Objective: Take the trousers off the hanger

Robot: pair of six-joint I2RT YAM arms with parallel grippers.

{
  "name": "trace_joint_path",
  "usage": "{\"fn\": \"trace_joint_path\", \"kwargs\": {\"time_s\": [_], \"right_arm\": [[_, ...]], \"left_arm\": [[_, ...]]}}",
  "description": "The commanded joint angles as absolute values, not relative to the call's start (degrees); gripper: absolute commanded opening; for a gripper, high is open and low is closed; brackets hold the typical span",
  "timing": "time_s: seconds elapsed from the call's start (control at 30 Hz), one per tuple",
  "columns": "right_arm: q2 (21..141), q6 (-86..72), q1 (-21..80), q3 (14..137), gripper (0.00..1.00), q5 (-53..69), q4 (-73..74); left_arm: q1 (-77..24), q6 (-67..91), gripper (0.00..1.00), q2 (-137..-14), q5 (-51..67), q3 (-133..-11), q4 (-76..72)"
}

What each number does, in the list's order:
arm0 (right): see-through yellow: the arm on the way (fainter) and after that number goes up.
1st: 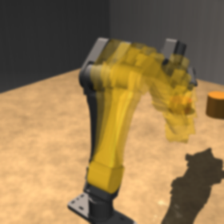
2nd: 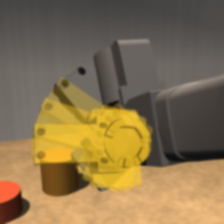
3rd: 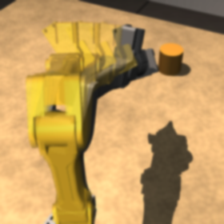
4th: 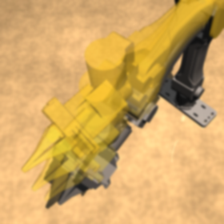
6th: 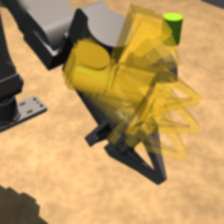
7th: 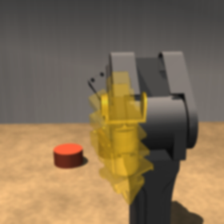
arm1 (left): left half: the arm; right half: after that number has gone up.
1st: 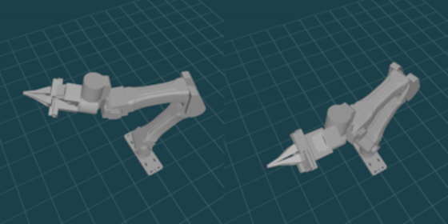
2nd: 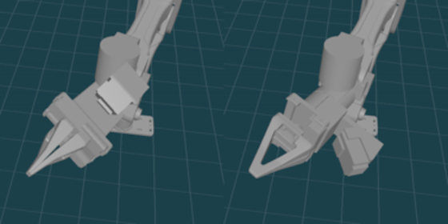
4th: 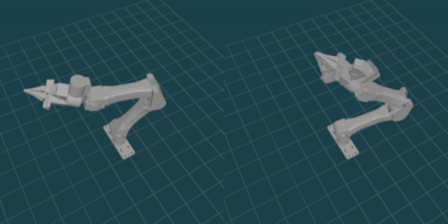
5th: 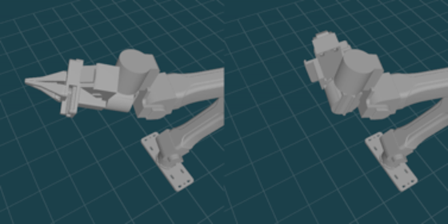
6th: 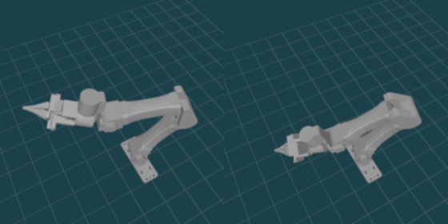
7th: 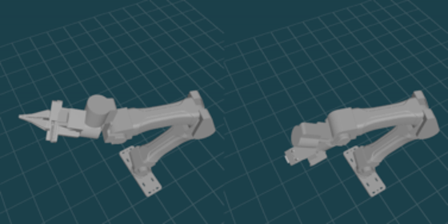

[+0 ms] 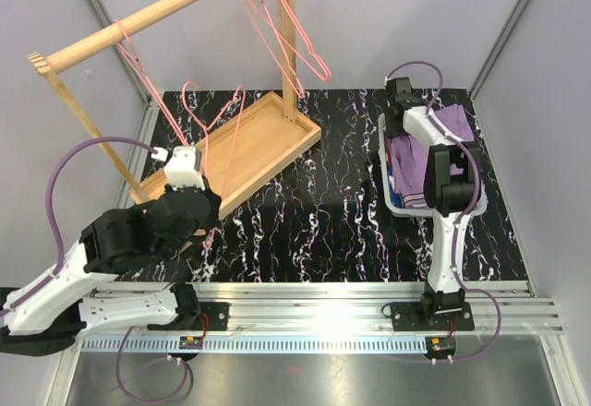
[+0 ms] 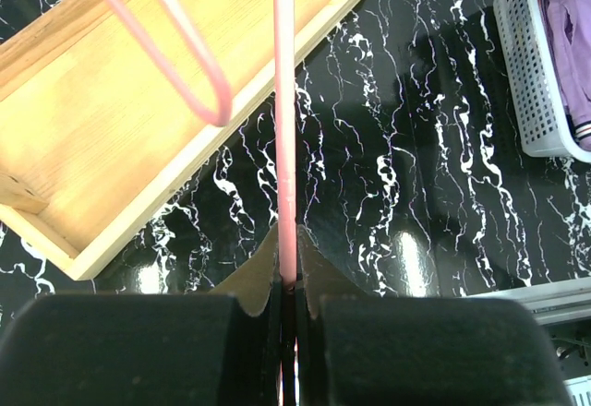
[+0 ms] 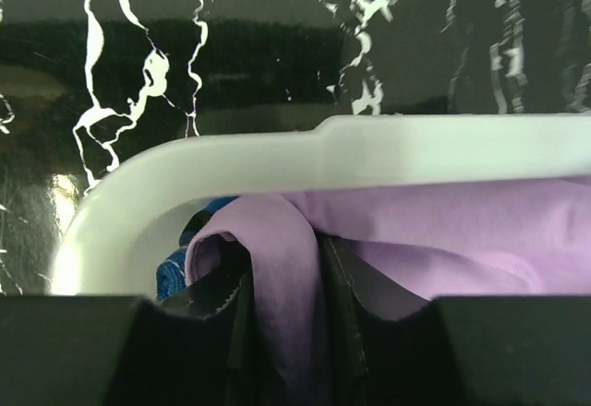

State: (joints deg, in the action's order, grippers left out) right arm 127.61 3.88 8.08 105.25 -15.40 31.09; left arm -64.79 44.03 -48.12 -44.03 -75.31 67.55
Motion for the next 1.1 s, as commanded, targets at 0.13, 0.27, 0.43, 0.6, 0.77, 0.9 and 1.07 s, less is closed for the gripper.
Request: {"fn": "trace_joint_path", "kwargs": {"time_s": [0.13,0.27,0.43,0.6,0.77,0.9,1.07], "right_arm": [[131.4,-1.67,8.44,105.11,0.41,-4.48,41.75],[124.65,-3.34,8.26,107.92,0.54,-4.83,42.63],[117.17,-4.57,8.17,115.3,0.72,-8.87,45.51],[114.79,-3.17,8.09,123.56,0.77,-13.97,50.53],[109.79,-2.9,7.65,123.75,0.79,-12.76,51.94],[100.57,-5.71,6.33,114.22,0.81,-7.04,48.44],[82.64,-7.99,6.33,99.51,1.0,6.46,38.59]], "left_arm": [[-64.69,43.95,0.0,-49.83,-46.84,-80.15,67.76],[-64.6,43.16,0.0,-50.54,-48.16,-82.35,68.73],[-64.69,43.24,0.0,-51.77,-49.74,-84.81,70.22],[-64.69,42.02,0.0,-53.43,-51.15,-86.31,69.26],[-64.6,39.21,0.0,-56.24,-52.2,-90.08,67.67],[-64.69,36.57,0.0,-60.81,-54.75,-97.09,68.46],[-63.99,36.21,0.0,-70.12,-58.79,-107.74,75.05]]}}
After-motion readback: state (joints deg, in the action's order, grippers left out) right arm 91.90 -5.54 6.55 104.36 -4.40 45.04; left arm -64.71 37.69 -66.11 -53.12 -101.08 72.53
